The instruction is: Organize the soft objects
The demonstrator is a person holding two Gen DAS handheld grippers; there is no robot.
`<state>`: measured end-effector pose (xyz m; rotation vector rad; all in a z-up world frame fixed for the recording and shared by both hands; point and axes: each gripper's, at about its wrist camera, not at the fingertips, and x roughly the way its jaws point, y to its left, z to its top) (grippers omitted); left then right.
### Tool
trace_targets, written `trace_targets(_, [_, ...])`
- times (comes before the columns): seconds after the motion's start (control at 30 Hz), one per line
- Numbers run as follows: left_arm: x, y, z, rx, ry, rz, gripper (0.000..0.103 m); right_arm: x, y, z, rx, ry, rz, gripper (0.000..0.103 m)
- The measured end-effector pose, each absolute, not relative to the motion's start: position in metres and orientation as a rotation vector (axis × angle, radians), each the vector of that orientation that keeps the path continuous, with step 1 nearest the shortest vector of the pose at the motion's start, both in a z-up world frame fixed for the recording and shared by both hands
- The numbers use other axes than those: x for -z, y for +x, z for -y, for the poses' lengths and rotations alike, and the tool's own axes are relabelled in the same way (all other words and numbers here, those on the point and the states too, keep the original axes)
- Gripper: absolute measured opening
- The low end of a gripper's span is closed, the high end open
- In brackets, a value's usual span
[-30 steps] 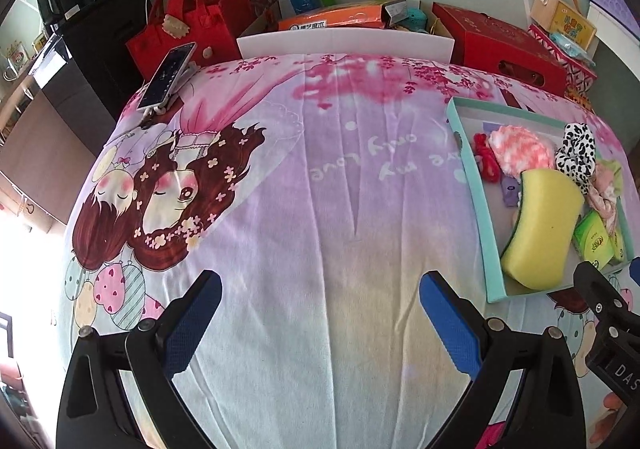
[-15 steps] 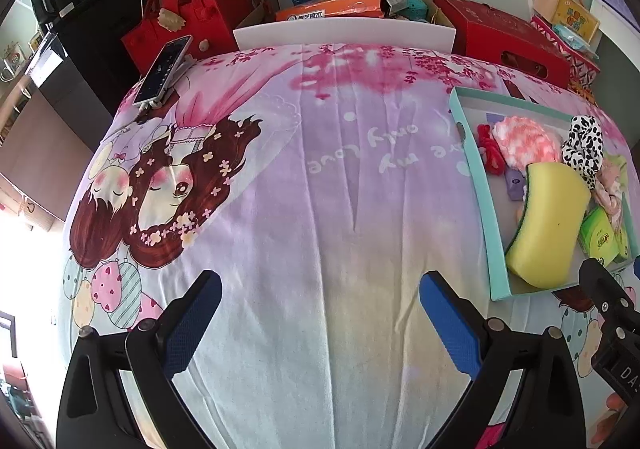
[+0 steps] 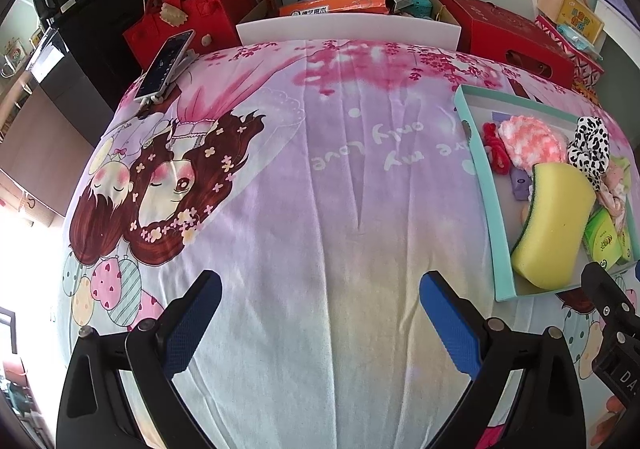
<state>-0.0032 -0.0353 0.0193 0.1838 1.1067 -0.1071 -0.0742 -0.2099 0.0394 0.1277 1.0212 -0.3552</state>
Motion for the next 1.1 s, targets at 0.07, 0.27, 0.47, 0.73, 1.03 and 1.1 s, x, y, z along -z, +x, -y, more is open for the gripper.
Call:
trace_targets(0.07, [-0.0192,-0.0029,0.0347,0.107,0.184,-1.107,0.099,-0.0390,-0.0742,0.2111,0.356,0.128,-1.022,0.103])
trace_targets(0.27, [-0.0186,-0.0026,0.0346,0.108,0.183,-1.108,0.099,-0.0382,-0.0739,0.2114,0.355,0.124,-1.025,0.103])
trace_targets(0.47, [-0.0182,-0.0022,0.0347,0.107,0.182,-1.110,0.099,-0.0374,-0.0731,0.2107,0.354,0.122,-1.028,0.103])
trace_targets(0.73, [-0.0159,-0.0015,0.0354,0.111,0.184,-1.117,0.099,-0.0368,-0.0720,0.2098,0.355,0.120,-1.033,0.103])
trace_targets(1.03, [-0.0147,-0.0020,0.0350,0.113,0.186,-1.119,0.099,-0.0362,-0.0717,0.2095,0.354,0.120,-1.035,0.103])
trace_targets(1.1, [-0.0146,-0.0018,0.0347,0.113,0.186,-1.118,0.099,-0.0347,-0.0718,0.2090,0.354,0.118,-1.036,0.103])
